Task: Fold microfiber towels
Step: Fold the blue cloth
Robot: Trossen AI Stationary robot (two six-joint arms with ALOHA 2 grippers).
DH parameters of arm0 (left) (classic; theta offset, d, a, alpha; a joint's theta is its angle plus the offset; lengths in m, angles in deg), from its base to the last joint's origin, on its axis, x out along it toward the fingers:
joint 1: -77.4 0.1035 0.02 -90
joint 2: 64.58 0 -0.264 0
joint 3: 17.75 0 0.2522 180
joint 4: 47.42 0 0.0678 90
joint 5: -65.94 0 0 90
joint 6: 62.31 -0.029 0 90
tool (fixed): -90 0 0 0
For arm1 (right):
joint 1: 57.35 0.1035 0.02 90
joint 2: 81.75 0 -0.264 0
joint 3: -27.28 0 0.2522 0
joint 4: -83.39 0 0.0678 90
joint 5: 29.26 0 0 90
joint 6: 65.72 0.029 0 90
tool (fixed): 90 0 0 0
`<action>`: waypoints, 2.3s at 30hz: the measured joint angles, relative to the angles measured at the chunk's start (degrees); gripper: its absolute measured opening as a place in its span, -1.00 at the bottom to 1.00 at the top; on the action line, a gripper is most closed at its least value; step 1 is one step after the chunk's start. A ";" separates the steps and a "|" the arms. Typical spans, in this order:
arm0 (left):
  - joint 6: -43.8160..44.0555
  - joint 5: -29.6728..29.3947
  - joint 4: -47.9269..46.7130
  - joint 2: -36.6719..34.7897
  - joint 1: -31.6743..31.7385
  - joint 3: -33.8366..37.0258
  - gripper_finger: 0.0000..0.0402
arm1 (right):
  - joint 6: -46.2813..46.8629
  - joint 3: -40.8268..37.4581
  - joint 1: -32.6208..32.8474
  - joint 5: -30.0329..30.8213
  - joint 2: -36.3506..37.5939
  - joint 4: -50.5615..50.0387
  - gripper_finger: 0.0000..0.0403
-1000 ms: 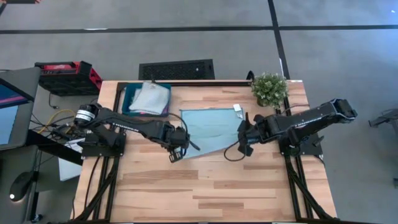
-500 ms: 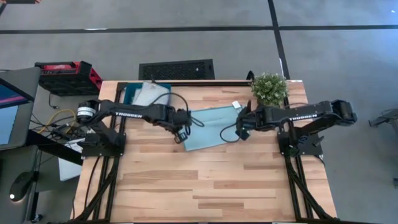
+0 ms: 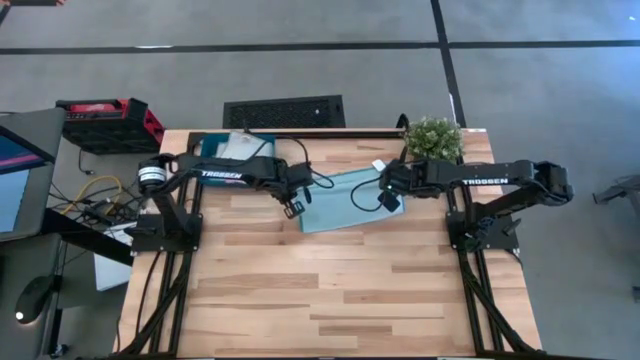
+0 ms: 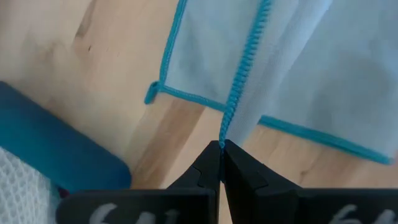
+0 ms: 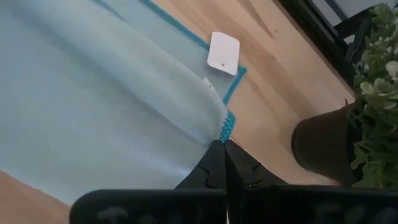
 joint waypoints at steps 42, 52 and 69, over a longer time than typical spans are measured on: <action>-2.36 9.51 10.04 0.86 2.09 -1.93 -0.23 | -23.68 0.91 -1.42 -26.95 0.02 -1.34 -0.05; 0.16 8.32 10.00 -4.94 -4.53 -1.97 -0.22 | -38.89 -5.78 2.93 -24.55 -0.21 2.75 -0.04; 4.35 8.12 10.12 -6.66 -6.32 -1.95 -0.22 | -35.47 -7.39 2.12 -17.07 -14.12 5.62 -0.08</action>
